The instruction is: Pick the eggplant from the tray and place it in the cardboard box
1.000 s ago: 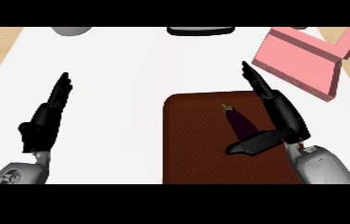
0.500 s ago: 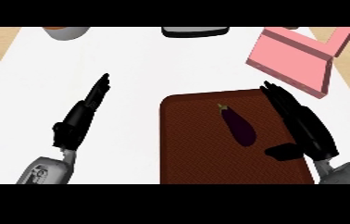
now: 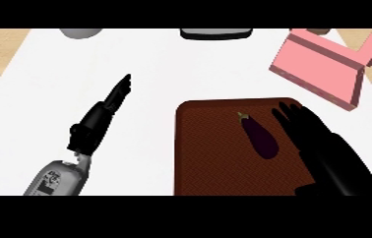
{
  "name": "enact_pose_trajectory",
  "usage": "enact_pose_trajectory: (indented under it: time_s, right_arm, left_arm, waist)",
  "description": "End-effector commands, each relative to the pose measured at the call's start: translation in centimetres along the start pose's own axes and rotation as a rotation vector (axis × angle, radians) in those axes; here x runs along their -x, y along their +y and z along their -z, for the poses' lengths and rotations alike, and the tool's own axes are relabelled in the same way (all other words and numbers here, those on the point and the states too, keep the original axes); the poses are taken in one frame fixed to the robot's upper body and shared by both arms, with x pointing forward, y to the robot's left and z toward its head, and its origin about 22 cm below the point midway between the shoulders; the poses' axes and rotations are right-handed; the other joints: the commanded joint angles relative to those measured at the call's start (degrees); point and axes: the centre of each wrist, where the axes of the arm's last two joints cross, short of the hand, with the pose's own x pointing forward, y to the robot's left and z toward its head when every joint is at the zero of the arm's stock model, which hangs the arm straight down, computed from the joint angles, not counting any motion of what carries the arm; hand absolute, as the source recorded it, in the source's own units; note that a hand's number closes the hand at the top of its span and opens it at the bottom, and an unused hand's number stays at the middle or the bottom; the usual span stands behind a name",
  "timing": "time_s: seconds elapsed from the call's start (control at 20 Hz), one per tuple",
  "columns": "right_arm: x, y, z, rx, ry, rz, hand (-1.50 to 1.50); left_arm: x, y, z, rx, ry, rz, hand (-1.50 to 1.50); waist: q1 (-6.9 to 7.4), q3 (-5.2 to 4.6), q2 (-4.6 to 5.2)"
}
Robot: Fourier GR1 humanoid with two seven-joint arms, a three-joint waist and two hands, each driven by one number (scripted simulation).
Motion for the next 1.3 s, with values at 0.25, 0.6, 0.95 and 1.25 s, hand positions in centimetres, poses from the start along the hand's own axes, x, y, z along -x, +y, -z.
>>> enact_pose_trajectory:
  time_s: [0.25,0.6,0.95,1.25]
  right_arm:
    - [-6.9,-4.1,-1.8,-0.220,0.119,0.019,-1.50]
    - [-7.6,-1.6,2.8,-0.234,0.166,0.088,-1.50]
    - [-5.8,0.5,4.8,-0.268,0.237,0.065,-1.50]
    - [-4.8,4.1,5.6,-0.290,0.251,0.035,-1.50]
  left_arm:
    - [-0.3,-0.6,0.7,0.032,-0.020,0.012,0.00]
    - [-0.6,-0.1,1.6,0.038,-0.018,-0.015,0.00]
    - [0.1,-0.9,0.8,0.034,-0.015,-0.015,0.00]
    - [-1.3,-1.8,1.0,0.034,-0.024,0.005,0.00]
  waist:
    - [1.91,0.14,0.64]
    - [2.04,0.24,0.70]
    - [2.03,0.26,0.71]
    - [1.88,0.27,0.67]
